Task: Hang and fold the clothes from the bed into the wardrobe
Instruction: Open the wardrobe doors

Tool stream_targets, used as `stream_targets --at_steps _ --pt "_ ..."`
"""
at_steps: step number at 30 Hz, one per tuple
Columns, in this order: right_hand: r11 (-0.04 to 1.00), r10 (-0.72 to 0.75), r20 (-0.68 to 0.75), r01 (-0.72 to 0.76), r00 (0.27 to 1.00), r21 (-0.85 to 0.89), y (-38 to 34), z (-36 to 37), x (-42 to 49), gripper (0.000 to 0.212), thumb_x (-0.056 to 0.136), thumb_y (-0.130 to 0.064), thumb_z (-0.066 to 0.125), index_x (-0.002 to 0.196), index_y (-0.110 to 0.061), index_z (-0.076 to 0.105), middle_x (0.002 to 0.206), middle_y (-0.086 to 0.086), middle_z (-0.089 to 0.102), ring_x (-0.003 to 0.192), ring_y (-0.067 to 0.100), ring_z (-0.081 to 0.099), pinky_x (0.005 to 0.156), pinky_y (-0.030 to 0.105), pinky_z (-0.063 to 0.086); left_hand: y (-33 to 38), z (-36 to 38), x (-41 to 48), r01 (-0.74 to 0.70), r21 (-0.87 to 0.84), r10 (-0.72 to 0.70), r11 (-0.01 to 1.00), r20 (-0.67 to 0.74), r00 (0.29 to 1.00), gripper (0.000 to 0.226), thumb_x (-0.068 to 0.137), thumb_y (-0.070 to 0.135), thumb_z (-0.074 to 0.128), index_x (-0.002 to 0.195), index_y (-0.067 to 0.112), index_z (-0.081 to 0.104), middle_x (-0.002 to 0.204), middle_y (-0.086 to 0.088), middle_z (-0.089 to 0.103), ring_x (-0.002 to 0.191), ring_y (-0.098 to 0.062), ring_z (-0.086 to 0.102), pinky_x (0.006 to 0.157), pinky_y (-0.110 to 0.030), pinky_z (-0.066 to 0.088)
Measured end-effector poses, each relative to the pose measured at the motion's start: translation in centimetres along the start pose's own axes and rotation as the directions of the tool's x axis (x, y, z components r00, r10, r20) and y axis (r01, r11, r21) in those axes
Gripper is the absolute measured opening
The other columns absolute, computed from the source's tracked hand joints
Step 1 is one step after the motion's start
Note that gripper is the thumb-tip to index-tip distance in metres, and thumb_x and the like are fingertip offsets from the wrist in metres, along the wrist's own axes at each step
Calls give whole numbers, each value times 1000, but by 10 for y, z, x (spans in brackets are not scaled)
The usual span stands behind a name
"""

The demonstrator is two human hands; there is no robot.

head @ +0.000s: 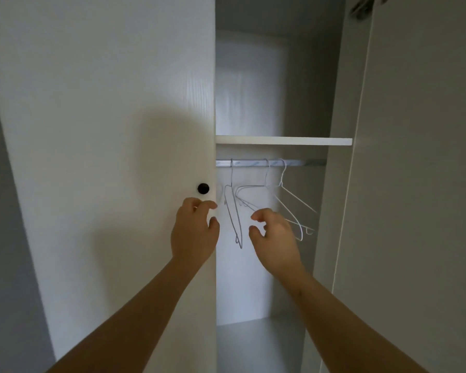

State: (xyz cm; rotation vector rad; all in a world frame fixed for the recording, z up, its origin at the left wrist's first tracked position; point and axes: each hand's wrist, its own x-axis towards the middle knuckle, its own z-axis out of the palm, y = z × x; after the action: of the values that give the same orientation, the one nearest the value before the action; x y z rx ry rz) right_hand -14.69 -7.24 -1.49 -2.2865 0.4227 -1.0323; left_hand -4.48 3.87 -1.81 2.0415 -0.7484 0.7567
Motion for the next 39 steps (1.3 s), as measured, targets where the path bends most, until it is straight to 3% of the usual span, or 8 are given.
stream_targets --at_steps 3,8,14,19,27,31,36,39 --pt "1000 18 12 -18 1000 -4 -1 20 12 24 91 -16 51 115 -17 56 123 -1 57 111 19 51 94 32 42 -16 7 28 -23 108 20 994 33 999 41 88 16 55 129 16 50 128 -7 43 108 -22 47 77 -26 41" --pt "999 49 18 -49 999 -22 3 39 25 24 92 -16 51 115 -18 55 122 -2 56 109 17 50 91 27 40 -32 23 64 -73 188 49 979 131 990 45 87 15 54 131 16 43 131 -5 40 111 -23 44 76 -27 42" --pt "998 68 34 -68 997 -4 10 42 31 24 91 -16 51 114 -18 55 120 -3 56 109 18 51 94 30 41 -31 30 85 -33 106 27 994 60 998 15 91 16 51 104 8 54 108 -9 51 93 -24 49 69 -30 40" --pt "997 69 55 -71 996 20 14 41 29 23 92 -17 51 115 -18 55 118 -4 56 109 17 51 93 29 41 -20 24 80 1 106 -1 994 1 1000 20 97 24 44 96 7 55 101 -8 52 74 -17 43 62 -29 38" --pt "995 31 114 -42 993 95 15 35 2 21 92 -18 54 113 -19 56 106 -11 51 99 11 51 86 22 41 4 -21 18 35 -29 -41 999 -207 978 9 89 19 56 87 11 58 84 6 46 67 -12 46 53 -17 29" --pt "984 -19 164 -11 986 180 5 32 -24 21 92 -18 53 112 -19 56 104 -14 49 92 6 49 81 17 36 11 -53 -14 86 -66 -100 994 -241 965 5 87 22 57 82 21 57 80 12 48 68 -10 50 58 -17 36" --pt "953 -110 280 21 954 304 -18 38 -59 23 92 -17 53 115 -20 54 108 -14 49 96 6 50 83 14 36 16 -96 -52 151 -255 -222 955 -278 935 22 86 24 58 72 39 52 81 18 55 77 -2 55 68 -10 41" --pt "931 -160 342 26 926 365 -40 43 -80 23 93 -18 52 116 -21 53 109 -13 50 97 7 52 84 16 39 12 -126 -72 172 -413 -295 894 -254 921 18 87 23 60 74 36 60 87 12 63 83 -10 60 78 -21 48"
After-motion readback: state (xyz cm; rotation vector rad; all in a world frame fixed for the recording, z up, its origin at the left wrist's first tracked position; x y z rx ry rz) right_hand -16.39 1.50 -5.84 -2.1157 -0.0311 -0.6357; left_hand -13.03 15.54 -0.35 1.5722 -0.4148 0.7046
